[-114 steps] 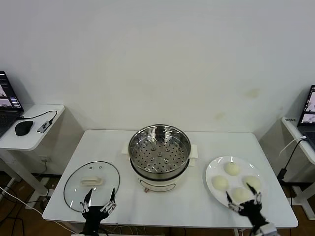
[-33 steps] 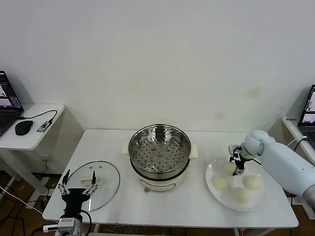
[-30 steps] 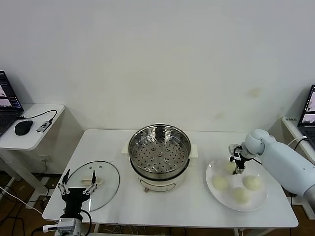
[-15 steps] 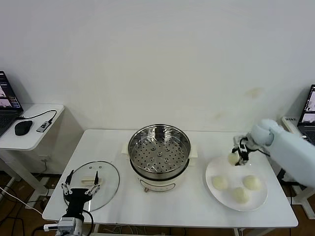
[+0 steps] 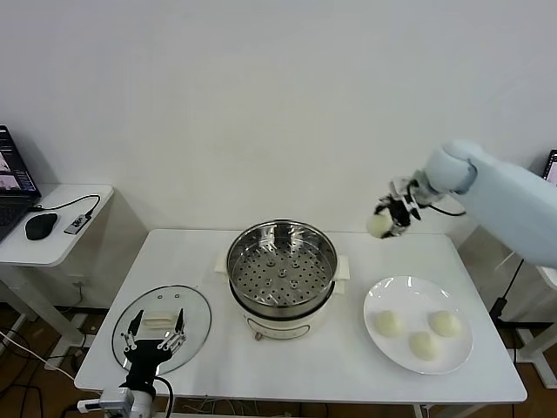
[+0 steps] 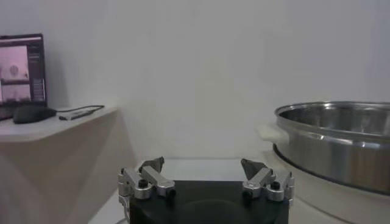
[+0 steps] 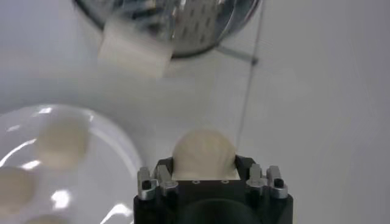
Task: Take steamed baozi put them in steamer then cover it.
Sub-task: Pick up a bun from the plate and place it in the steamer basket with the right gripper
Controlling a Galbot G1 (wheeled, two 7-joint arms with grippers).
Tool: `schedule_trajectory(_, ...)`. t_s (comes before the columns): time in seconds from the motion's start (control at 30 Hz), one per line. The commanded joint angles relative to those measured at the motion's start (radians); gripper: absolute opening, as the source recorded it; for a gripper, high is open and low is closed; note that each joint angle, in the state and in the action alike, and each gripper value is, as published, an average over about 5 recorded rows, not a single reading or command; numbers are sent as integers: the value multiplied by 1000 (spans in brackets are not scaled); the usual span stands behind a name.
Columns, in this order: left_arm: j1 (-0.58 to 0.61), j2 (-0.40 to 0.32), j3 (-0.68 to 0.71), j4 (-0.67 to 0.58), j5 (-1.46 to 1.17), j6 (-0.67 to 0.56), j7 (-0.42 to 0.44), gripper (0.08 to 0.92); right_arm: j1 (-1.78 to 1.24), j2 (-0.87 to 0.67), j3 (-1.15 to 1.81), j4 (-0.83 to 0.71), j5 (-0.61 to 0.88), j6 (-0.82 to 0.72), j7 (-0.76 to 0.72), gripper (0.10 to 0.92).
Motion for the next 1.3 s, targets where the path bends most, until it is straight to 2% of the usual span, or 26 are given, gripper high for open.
schedule_trajectory(0.03,1,-1,0,9,-40,-19,15,823,121,251,-146,-48,98,132,43,632)
schedule_trajectory(0.23,0,-10,-3,7,-19,-25,13,823,71,348,-187,-75,29,226,59,636)
schedule_trajectory(0.67,1,-24,-8,6,23,-38,4,823,-47,413,-209,-206,-271,500,146,636)
schedule_trajectory(1.3,-4,-30,-14,9,46,-41,3,823,-140,465,-151,-334,-495,639,236,652)
